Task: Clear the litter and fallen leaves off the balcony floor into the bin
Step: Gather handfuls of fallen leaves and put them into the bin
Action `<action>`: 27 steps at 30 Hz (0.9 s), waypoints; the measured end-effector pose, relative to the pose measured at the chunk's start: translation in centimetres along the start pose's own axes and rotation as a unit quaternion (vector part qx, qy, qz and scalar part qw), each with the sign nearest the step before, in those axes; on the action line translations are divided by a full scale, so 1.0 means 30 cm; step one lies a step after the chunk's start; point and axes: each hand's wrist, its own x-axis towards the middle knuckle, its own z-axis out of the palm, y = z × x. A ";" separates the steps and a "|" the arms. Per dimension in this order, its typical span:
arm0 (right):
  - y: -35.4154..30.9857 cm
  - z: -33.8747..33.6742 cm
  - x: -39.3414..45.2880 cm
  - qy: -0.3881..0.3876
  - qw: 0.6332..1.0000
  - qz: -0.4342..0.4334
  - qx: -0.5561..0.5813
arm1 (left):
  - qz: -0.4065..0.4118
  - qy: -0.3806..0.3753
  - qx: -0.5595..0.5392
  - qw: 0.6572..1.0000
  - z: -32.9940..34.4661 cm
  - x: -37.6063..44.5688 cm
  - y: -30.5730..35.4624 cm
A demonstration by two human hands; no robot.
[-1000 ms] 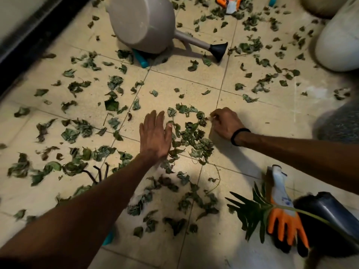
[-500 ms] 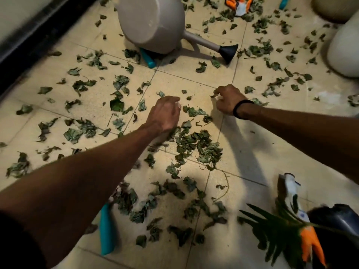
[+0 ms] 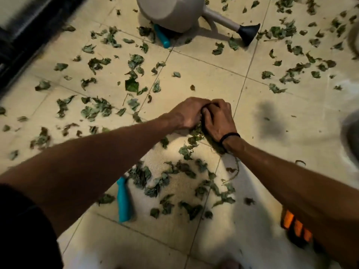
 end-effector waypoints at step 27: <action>-0.753 0.255 -0.567 -0.249 0.964 0.074 0.050 | -0.425 0.144 -0.047 0.893 -0.153 -0.939 -0.220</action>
